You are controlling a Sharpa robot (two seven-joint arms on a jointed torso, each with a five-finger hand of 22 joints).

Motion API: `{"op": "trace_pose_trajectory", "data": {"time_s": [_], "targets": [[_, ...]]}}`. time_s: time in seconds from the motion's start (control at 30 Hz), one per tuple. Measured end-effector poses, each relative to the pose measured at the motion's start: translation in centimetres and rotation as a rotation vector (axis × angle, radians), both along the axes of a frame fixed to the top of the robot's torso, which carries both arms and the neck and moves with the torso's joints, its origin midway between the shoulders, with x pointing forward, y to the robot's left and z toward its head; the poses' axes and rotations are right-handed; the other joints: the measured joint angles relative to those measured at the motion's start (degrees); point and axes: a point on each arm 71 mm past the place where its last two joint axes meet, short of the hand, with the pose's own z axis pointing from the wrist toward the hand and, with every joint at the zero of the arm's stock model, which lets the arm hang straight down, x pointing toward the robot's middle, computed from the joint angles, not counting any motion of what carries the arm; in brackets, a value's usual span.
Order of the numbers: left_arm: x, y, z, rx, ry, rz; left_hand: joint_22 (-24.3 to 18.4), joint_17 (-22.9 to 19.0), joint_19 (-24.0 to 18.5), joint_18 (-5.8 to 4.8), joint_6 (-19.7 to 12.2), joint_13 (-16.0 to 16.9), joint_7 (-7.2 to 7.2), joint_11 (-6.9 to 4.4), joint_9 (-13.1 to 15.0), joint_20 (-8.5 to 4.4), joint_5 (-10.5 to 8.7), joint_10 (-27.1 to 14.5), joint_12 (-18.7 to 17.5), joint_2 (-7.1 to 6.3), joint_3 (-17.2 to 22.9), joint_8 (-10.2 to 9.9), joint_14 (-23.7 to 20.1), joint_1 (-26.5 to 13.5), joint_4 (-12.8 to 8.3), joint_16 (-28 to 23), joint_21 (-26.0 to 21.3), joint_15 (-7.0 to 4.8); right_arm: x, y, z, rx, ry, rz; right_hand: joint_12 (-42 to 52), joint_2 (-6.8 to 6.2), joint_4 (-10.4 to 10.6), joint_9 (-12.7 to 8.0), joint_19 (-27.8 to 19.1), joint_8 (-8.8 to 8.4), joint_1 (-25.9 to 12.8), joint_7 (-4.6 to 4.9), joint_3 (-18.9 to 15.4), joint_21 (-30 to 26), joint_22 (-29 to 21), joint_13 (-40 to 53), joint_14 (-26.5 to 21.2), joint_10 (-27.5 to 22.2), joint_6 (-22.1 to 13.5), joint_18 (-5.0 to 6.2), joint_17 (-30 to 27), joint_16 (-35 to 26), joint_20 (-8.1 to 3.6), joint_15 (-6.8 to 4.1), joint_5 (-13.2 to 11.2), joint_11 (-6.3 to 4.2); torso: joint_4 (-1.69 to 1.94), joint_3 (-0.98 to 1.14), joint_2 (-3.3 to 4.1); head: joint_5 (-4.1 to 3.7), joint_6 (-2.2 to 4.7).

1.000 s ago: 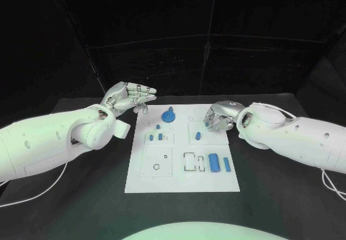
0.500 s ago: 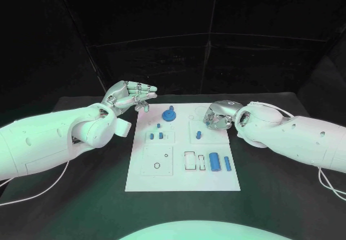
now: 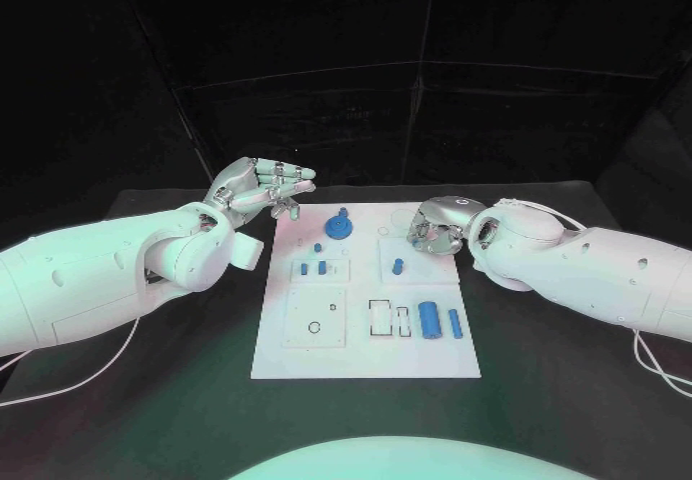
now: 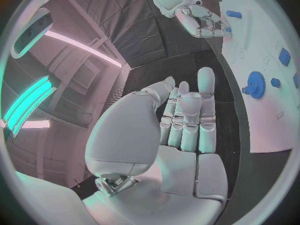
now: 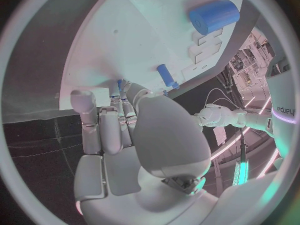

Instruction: Assemble the parts on the task board

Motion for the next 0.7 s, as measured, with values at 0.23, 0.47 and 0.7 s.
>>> {"op": "trace_pose_trajectory", "data": {"time_s": [0.23,0.47,0.7], "targets": [[-0.01,-0.02,0.0,-0.002,0.001,-0.001,-0.11,-0.31,0.0,0.0,0.0,0.05,0.0,0.0,0.0,0.0,0.0,0.0,0.03,0.31,-0.17,0.0,-0.21,-0.31,0.17,-0.27,0.0,0.21,0.0,0.06,-0.03,-0.001,-0.002,-0.008,-0.4,-0.78,-1.11,0.0,0.0,0.0,-1.5,0.19,3.35,0.0,0.09,-0.8,0.0,0.28,0.2,0.0,0.0,0.0,0.0,0.0,-1.29,0.13,0.0,0.0,-0.04,-0.08,-0.08],[-0.02,0.03,0.0,-0.004,0.004,0.0,-0.41,-1.12,-0.07,-0.01,-0.42,0.05,0.41,0.49,0.0,0.06,0.0,-0.49,0.03,0.62,-0.8,0.0,-0.72,-0.62,0.47,-0.83,-0.47,0.31,-0.25,0.01,-0.07,0.003,-0.007,-0.012,-0.67,-0.57,-1.49,-0.07,0.0,-0.01,-1.71,0.19,3.87,0.0,0.09,-1.02,0.0,0.27,0.19,0.0,-0.01,0.0,0.0,0.0,-1.59,0.13,0.0,0.01,-0.09,-0.02,-0.12],[0.01,0.1,-0.01,-0.006,0.006,0.003,-0.61,-1.78,-0.17,-0.01,-0.85,0.1,0.4,0.54,0.01,0.17,0.0,-0.9,0.25,0.62,-1.12,0.0,-1.13,-0.62,0.8,-1.1,-0.66,0.3,-0.56,-0.13,0.11,0.017,-0.022,-0.016,-0.67,-0.91,-1.53,-0.02,0.0,-0.17,-2.55,0.31,4.36,0.25,0.28,-1.0,0.0,0.48,0.3,0.0,-0.01,0.0,0.0,0.0,-1.59,-0.08,-0.02,0.02,-0.13,-0.1,0.0]]}}
